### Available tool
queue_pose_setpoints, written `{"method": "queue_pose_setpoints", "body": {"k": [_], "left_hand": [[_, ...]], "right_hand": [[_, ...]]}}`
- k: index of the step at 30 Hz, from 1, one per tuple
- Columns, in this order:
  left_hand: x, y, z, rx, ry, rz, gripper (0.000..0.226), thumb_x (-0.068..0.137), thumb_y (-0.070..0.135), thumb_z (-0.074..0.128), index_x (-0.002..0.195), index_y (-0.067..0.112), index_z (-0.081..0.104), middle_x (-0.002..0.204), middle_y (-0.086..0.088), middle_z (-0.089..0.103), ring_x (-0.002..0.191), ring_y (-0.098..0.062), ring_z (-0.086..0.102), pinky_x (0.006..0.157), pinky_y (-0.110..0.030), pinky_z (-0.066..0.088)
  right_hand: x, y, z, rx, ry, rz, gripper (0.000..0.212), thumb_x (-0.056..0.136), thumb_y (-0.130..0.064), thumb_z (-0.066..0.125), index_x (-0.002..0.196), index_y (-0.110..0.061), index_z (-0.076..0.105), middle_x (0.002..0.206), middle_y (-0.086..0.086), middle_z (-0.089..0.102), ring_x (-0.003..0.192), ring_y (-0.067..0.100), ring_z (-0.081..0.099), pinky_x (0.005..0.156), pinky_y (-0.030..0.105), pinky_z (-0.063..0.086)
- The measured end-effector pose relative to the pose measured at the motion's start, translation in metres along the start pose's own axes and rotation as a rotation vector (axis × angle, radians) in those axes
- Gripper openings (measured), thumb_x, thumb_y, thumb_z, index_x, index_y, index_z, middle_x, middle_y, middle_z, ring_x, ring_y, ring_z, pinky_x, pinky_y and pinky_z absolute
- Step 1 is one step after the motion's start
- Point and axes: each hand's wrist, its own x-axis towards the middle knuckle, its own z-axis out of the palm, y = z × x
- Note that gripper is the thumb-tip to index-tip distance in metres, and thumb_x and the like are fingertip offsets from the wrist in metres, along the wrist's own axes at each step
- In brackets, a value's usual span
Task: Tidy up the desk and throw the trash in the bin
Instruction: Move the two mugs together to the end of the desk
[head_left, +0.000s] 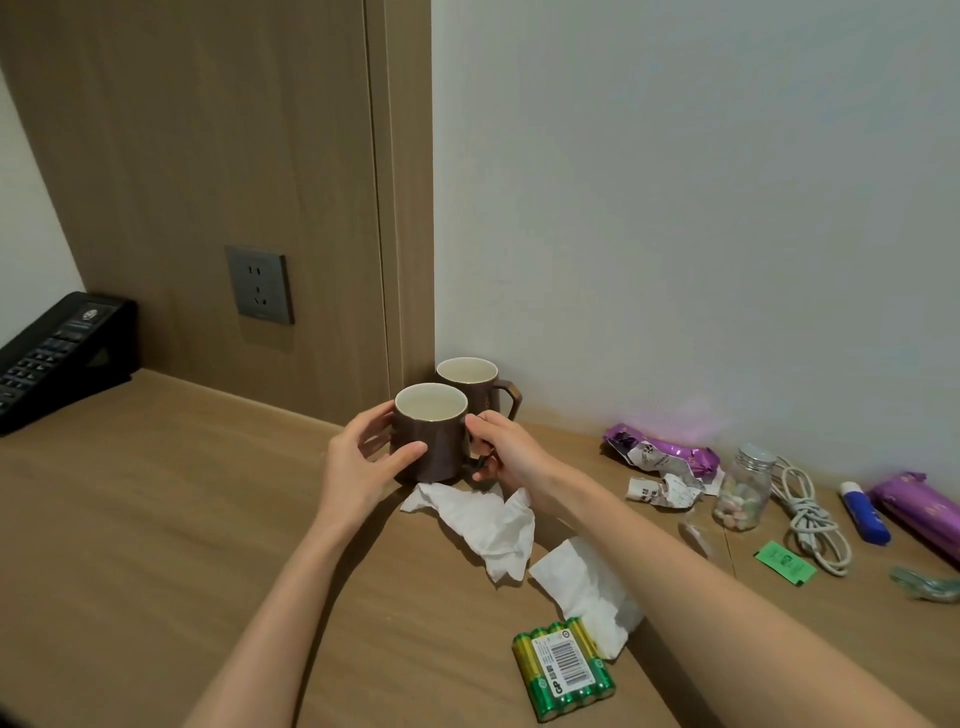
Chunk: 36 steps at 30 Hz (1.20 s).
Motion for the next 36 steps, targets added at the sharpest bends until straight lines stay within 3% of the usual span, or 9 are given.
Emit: {"method": "queue_pose_setpoints", "body": {"k": [5, 9, 11, 13, 16, 19, 23, 29, 36], "left_hand": [[-0.002, 0.000, 0.001, -0.021, 0.003, -0.022, 0.059, 0.072, 0.006, 0.079, 0.127, 0.012, 0.057, 0.113, 0.003, 0.065, 0.097, 0.008, 0.061, 0.081, -0.008, 0.050], [-0.003, 0.001, 0.003, -0.043, 0.017, -0.043, 0.059, 0.073, 0.007, 0.078, 0.128, 0.012, 0.056, 0.114, 0.001, 0.064, 0.095, 0.009, 0.060, 0.079, -0.006, 0.049], [-0.005, 0.002, 0.004, -0.031, 0.022, -0.043, 0.060, 0.074, 0.008, 0.078, 0.129, 0.012, 0.055, 0.114, 0.003, 0.062, 0.094, 0.009, 0.058, 0.077, -0.004, 0.047], [-0.006, 0.004, 0.006, -0.026, 0.026, -0.040, 0.060, 0.075, 0.007, 0.078, 0.130, 0.011, 0.054, 0.113, 0.003, 0.061, 0.093, 0.007, 0.058, 0.074, -0.002, 0.047], [-0.009, 0.005, 0.009, -0.015, 0.029, -0.041, 0.064, 0.073, 0.005, 0.079, 0.131, 0.010, 0.052, 0.116, 0.001, 0.060, 0.099, -0.004, 0.058, 0.073, -0.003, 0.046], [-0.010, 0.006, 0.011, 0.021, 0.041, -0.044, 0.068, 0.072, 0.010, 0.081, 0.132, 0.013, 0.051, 0.125, -0.003, 0.060, 0.110, -0.011, 0.055, 0.084, -0.013, 0.044], [-0.010, 0.005, 0.015, 0.052, 0.076, -0.050, 0.068, 0.071, 0.014, 0.082, 0.132, 0.013, 0.051, 0.128, -0.005, 0.060, 0.110, -0.010, 0.054, 0.084, -0.015, 0.044], [-0.012, 0.005, 0.019, 0.078, 0.102, -0.063, 0.069, 0.070, 0.017, 0.082, 0.132, 0.014, 0.051, 0.129, -0.005, 0.059, 0.112, -0.012, 0.054, 0.090, -0.023, 0.046], [-0.016, 0.007, 0.025, 0.112, 0.127, -0.046, 0.068, 0.072, 0.018, 0.081, 0.132, 0.016, 0.049, 0.130, -0.006, 0.058, 0.113, -0.014, 0.054, 0.092, -0.029, 0.049]], "right_hand": [[-0.007, -0.007, 0.001, -0.118, 0.041, -0.022, 0.027, 0.100, -0.033, 0.042, 0.079, -0.017, 0.048, 0.076, 0.001, 0.048, 0.059, 0.010, 0.043, 0.070, 0.027, 0.047], [-0.019, -0.014, -0.003, -0.283, 0.066, -0.016, 0.024, 0.098, -0.027, 0.048, 0.111, -0.008, 0.052, 0.098, 0.005, 0.055, 0.074, 0.012, 0.054, 0.072, 0.024, 0.050], [-0.028, -0.014, -0.006, -0.394, 0.190, -0.105, 0.027, 0.094, -0.025, 0.055, 0.115, -0.011, 0.045, 0.110, 0.005, 0.053, 0.091, 0.015, 0.055, 0.075, 0.024, 0.050], [-0.043, -0.013, -0.008, -0.526, 0.286, -0.261, 0.025, 0.089, -0.026, 0.061, 0.105, -0.015, 0.046, 0.107, 0.001, 0.052, 0.095, 0.015, 0.052, 0.072, 0.023, 0.046], [-0.062, -0.007, -0.007, -0.878, 0.116, -0.402, 0.018, 0.085, -0.035, 0.063, 0.097, -0.024, 0.058, 0.104, -0.004, 0.058, 0.099, 0.014, 0.050, 0.080, 0.031, 0.046], [-0.075, 0.003, 0.001, -1.146, -0.132, -0.321, 0.033, 0.090, -0.042, 0.056, 0.121, -0.033, 0.057, 0.131, -0.003, 0.052, 0.121, 0.016, 0.041, 0.094, 0.035, 0.042], [-0.088, 0.010, -0.002, -1.184, -0.111, -0.328, 0.034, 0.095, -0.039, 0.051, 0.127, -0.031, 0.058, 0.136, -0.002, 0.052, 0.124, 0.016, 0.043, 0.099, 0.035, 0.041], [-0.102, 0.015, -0.033, -1.208, 0.014, -0.297, 0.028, 0.093, -0.036, 0.054, 0.119, -0.028, 0.063, 0.122, -0.003, 0.061, 0.114, 0.014, 0.053, 0.088, 0.029, 0.047], [-0.113, 0.023, -0.064, -1.252, 0.248, -0.197, 0.023, 0.093, -0.033, 0.054, 0.112, -0.027, 0.067, 0.119, -0.002, 0.064, 0.109, 0.017, 0.058, 0.082, 0.032, 0.050]]}}
